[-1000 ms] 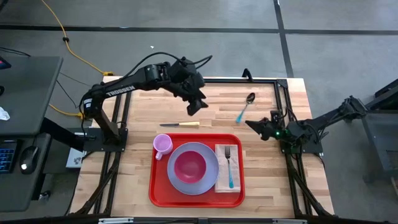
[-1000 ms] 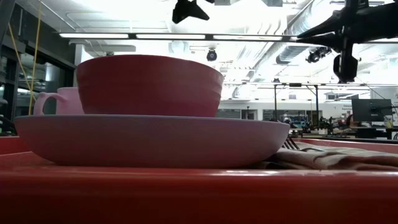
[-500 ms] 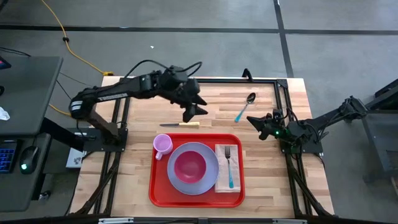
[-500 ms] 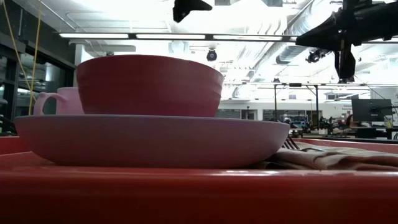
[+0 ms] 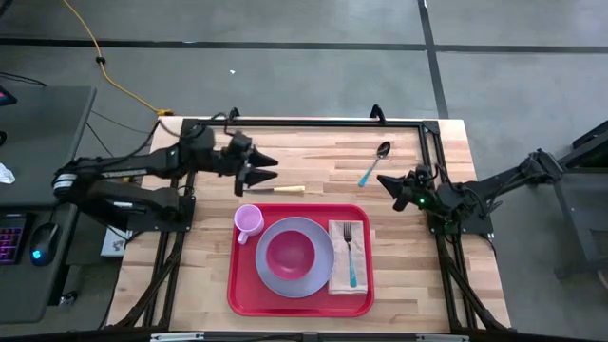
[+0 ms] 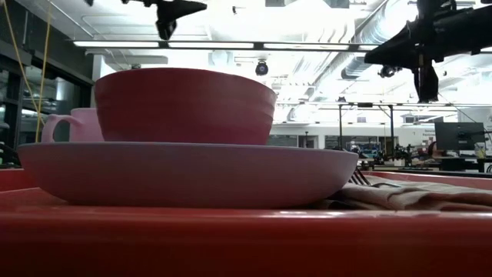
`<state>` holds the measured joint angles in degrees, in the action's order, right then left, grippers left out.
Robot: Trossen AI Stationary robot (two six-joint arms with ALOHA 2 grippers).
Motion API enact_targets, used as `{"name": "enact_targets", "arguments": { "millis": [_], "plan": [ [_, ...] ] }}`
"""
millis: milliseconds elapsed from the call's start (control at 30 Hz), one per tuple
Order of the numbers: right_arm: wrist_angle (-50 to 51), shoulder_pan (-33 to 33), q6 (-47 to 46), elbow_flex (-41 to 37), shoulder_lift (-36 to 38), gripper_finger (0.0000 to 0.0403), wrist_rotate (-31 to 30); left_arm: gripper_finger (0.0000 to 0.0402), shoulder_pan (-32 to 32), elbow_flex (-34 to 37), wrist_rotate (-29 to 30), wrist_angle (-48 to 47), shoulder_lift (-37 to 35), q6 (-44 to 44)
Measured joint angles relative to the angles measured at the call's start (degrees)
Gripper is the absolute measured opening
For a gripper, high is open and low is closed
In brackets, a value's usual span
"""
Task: Set up tray
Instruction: Put the blue spoon on the brown napkin to the left of the blue fork
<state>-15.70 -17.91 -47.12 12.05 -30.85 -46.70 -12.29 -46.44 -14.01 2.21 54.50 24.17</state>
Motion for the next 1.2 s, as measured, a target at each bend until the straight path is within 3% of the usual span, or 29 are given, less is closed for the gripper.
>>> {"name": "enact_targets", "arguments": {
  "millis": [167, 500, 833, 1033, 1200],
  "plan": [
    [-0.8, 3.0, 0.5, 0.0, -0.2, 0.0000, 3.9, 0.0255, 0.0, 5.5, 0.5, 2.0, -5.4, -0.3],
    [-3.1, 9.6, 1.0, 0.0, -2.8, 0.0001, 11.4, 0.0255, 0.0, 13.1, 0.9, 6.1, -9.4, -3.0],
    [-4.3, 16.6, -1.8, 0.0, -4.1, 0.0001, 17.8, 0.0255, 0.0, 25.1, 1.2, 12.7, -16.6, 0.0],
    [-7.4, 19.7, -4.8, 0.0, -5.0, 0.0042, 22.3, 0.0255, 0.0, 29.9, 3.2, 12.7, -20.8, 1.2],
    [-15.5, 20.2, -1.6, 0.0, -6.1, 0.0074, 21.1, 0.0255, 0.0, 33.2, 4.5, 12.7, -22.3, 3.4]
  ]
}}
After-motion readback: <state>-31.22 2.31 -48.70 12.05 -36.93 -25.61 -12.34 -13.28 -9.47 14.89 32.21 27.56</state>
